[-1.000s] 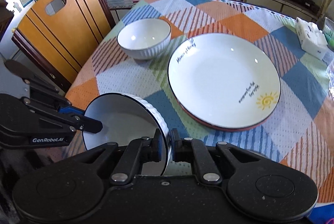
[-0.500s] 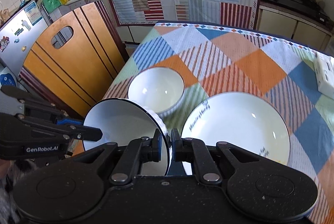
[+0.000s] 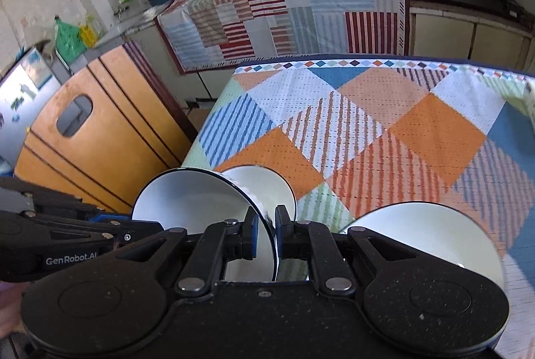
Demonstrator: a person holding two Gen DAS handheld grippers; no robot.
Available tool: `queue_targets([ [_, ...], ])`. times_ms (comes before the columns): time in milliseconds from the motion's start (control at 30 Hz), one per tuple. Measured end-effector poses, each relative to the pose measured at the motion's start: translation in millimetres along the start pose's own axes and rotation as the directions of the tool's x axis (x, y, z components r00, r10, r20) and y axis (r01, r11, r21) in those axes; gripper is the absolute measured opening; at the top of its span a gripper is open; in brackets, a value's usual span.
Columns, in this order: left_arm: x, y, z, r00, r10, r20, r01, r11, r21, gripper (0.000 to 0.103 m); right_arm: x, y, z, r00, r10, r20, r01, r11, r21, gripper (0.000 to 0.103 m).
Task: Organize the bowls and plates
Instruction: 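Lift the second bowl with the left tool and set it into the first bowl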
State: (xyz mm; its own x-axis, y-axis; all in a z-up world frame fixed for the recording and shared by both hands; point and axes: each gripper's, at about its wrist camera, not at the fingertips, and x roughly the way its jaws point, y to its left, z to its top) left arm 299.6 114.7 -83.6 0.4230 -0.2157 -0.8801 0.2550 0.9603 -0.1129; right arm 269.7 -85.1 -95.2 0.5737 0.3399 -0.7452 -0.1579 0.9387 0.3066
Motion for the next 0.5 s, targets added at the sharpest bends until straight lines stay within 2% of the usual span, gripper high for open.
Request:
queue_targets([
  [200,20,2,13,0.999,0.033,0.008,-0.033,0.999,-0.009,0.007,20,-5,3,1.0,-0.002,0.025,0.003,1.0,-0.003,0.014],
  [333,36,-1,20,0.997,0.077,0.016,-0.077,0.997,-0.001,0.007,31,2,1,0.998,-0.05,0.041,0.054,0.994,-0.091,0.013],
  [433,42,-4,20,0.994,0.107,0.03,-0.107,0.994,0.014,0.007,39,11,-1,0.994,-0.096,0.043,0.102,0.976,-0.193,0.013],
  [500,42,-6,20,0.999,0.043,0.029,-0.043,0.999,0.006,0.007,40,16,-2,0.993,-0.1,0.068,0.114,0.965,-0.238,0.012],
])
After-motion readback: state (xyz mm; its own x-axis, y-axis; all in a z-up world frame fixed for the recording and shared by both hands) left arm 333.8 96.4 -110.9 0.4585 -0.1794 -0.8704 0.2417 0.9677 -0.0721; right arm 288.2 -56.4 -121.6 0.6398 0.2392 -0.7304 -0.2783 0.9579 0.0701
